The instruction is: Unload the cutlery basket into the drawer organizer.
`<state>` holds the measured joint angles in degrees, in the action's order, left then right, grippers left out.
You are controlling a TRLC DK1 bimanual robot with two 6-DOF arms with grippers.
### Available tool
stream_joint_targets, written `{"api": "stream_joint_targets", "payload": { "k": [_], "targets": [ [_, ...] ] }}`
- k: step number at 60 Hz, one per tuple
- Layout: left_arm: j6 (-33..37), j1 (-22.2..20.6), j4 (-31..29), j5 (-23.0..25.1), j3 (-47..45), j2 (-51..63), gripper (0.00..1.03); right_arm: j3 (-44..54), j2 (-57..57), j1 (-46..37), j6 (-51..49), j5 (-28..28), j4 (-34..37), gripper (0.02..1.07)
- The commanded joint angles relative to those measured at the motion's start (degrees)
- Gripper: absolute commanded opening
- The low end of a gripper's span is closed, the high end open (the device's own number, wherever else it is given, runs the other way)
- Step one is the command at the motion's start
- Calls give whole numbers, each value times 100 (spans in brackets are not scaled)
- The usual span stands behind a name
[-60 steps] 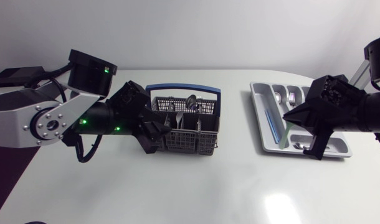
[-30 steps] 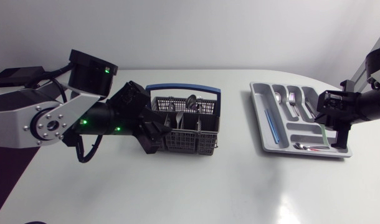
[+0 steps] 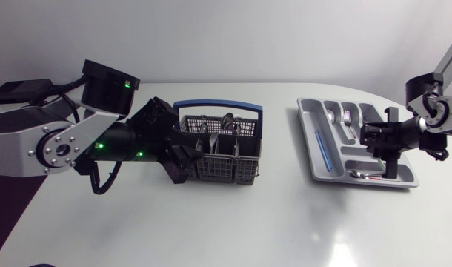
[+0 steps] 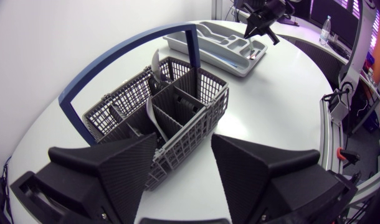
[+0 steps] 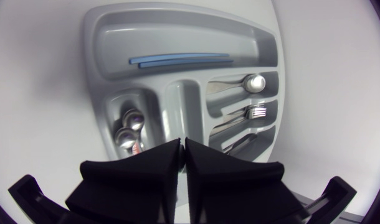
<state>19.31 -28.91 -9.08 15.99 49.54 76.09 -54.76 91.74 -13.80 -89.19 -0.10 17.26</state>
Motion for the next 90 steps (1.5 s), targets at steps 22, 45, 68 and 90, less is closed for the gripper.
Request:
{"api": "stream_joint_targets", "payload": {
  "k": [22, 45, 68, 90],
  "targets": [
    [46, 25, -15, -17, -85, 46, 62, 300, -737, 220, 973, -403, -1075, 53],
    [-94, -397, 267, -474, 188, 397, 62, 1574, -2600, 1222, 3927, -588, -1137, 61],
    [-613, -564, 1242, -905, 733, 1039, 62, 2101, -3075, 2233, 5693, -579, -1128, 61],
    [-815, -713, 2183, -1590, 1225, 2032, 40, 2339, -2943, 2391, 6071, -588, -1313, 61]
  ]
}}
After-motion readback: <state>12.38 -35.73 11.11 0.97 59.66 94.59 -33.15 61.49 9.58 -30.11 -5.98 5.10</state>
